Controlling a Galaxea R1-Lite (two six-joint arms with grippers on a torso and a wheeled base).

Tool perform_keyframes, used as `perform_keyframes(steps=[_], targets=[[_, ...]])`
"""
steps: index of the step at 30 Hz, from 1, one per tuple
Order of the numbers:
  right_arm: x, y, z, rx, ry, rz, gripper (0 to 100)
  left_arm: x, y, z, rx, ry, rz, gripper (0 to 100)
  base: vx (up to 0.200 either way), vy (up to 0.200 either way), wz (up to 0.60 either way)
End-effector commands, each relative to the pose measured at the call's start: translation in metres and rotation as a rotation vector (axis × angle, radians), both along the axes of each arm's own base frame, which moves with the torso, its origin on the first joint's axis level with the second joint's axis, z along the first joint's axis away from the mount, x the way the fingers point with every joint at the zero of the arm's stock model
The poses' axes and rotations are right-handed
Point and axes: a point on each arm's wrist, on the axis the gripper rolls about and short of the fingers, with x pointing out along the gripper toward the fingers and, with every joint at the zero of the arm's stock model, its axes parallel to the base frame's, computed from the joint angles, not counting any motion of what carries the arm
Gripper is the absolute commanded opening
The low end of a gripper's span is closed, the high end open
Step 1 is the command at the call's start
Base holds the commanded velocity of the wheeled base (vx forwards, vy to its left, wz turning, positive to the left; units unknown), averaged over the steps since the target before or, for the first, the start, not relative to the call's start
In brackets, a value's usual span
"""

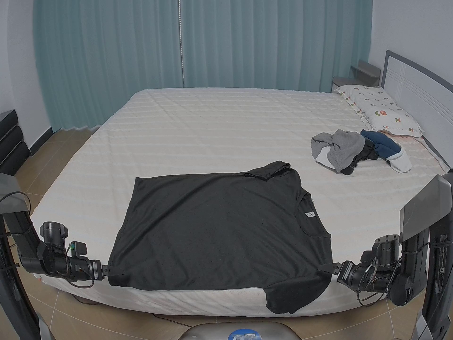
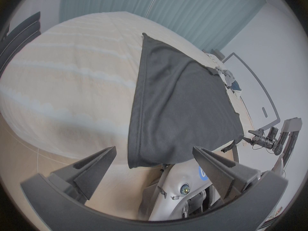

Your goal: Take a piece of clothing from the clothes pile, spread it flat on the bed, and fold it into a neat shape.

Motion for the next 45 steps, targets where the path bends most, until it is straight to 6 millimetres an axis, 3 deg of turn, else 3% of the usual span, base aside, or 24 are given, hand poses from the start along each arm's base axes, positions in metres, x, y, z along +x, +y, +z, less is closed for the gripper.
perform_keyframes(steps=[1, 25, 26, 45], targets=[[0.002, 0.001, 0.001, 0.004, -0.017, 0.004, 100, -0.003, -0.010, -0.007, -0.010, 0.042, -0.025, 100, 0.000, 0.000, 0.00], [0.003, 0.002, -0.001, 0.004, -0.017, 0.007, 100, 0.006, -0.020, -0.011, 0.053, 0.026, -0.037, 100, 0.000, 0.000, 0.00], [0.003, 0.002, -0.001, 0.004, -0.017, 0.007, 100, 0.005, -0.019, -0.011, 0.050, 0.028, -0.032, 0, 0.000, 0.000, 0.00], [0.003, 0.004, -0.002, 0.000, -0.015, 0.014, 100, -0.011, -0.010, -0.005, 0.009, 0.050, 0.044, 0, 0.000, 0.000, 0.00]])
